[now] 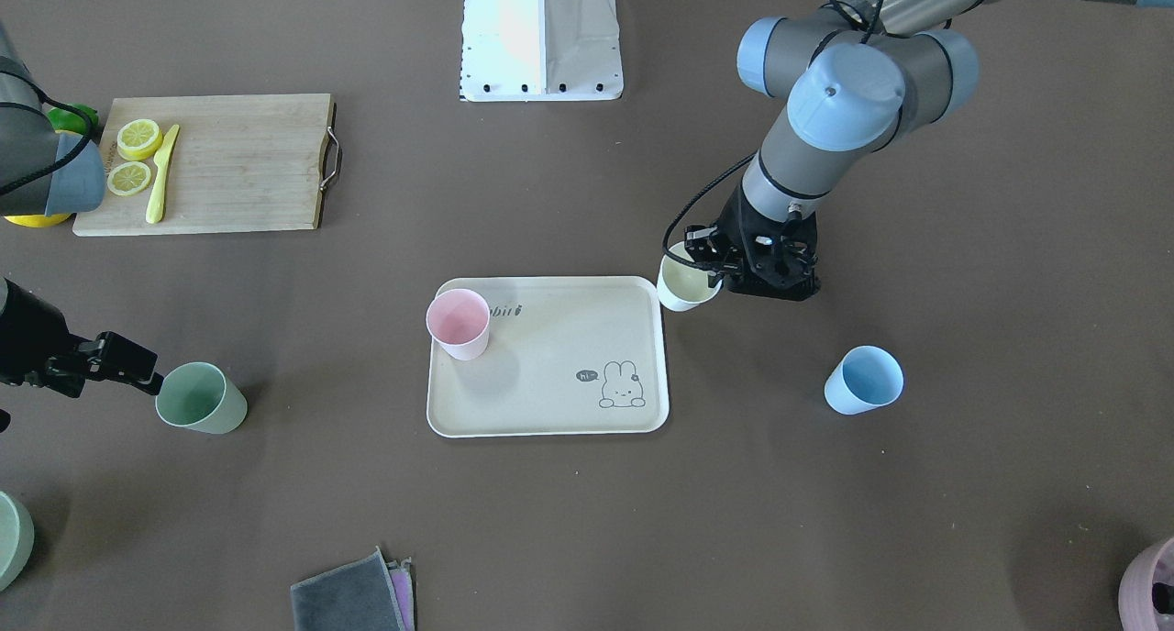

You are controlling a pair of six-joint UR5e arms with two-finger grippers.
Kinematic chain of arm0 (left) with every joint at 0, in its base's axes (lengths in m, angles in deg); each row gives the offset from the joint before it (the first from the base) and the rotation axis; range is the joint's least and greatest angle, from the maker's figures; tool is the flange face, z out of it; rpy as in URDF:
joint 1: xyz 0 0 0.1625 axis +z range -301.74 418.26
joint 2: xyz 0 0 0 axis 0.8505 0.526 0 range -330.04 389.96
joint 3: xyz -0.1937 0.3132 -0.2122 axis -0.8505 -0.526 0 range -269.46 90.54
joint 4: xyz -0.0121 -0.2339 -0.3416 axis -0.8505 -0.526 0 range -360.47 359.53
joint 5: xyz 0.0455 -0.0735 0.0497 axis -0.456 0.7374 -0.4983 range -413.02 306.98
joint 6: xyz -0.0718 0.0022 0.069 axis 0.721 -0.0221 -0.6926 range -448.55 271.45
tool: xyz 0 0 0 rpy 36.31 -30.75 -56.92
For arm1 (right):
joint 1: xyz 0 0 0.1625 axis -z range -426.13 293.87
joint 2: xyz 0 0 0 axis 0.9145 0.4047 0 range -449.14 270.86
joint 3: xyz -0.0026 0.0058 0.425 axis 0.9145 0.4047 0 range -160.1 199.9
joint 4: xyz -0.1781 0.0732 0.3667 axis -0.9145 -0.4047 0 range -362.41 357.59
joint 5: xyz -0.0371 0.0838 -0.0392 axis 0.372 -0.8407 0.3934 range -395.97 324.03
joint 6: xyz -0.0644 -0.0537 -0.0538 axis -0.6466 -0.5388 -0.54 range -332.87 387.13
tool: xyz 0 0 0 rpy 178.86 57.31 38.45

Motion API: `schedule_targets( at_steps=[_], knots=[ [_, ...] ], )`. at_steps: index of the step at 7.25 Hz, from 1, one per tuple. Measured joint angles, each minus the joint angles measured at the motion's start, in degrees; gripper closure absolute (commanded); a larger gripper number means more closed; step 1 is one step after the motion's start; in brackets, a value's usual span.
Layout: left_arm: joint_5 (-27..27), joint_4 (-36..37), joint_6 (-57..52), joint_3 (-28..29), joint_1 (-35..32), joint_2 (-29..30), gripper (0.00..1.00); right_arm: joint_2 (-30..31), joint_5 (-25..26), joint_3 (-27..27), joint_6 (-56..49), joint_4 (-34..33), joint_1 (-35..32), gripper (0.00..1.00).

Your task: Place all cups on tray

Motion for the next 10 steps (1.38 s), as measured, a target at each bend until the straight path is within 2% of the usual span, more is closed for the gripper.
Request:
schedule_targets(
  at_steps=[2, 3, 4, 5, 6, 8, 10],
  knots=[
    [-1.8, -3.8, 1.8, 6.7, 0.9, 5.0, 1.00, 0.4, 1.6, 0.9, -0.1, 0.2, 2.0, 0.00],
    [-2.3, -5.9, 3.6, 8.4, 1.9, 5.9, 0.04, 0.4, 2.1, 1.5, -0.1, 0.3, 2.8, 0.00],
    [-3.2, -7.0, 4.7, 9.2, 2.7, 6.2, 0.03, 0.1, 2.8, 2.3, 0.0, 0.4, 3.5, 0.06],
    [-4.2, -7.4, 5.2, 9.7, 3.2, 6.5, 0.03, -0.2, 3.5, 3.0, 0.1, 0.4, 4.0, 0.79],
    [-4.6, -7.6, 5.3, 9.7, 3.4, 6.7, 0.03, -0.5, 3.7, 3.4, 0.6, 0.4, 4.3, 1.00],
    [-4.7, -7.3, 5.3, 9.0, 2.8, 6.8, 0.03, -1.6, 3.8, 4.0, 2.0, 0.2, 4.9, 1.00],
    [-2.0, -7.0, 2.4, 6.3, -1.8, 4.3, 0.03, -2.1, 3.3, 4.3, 2.2, 0.0, 5.4, 1.00]
  ],
)
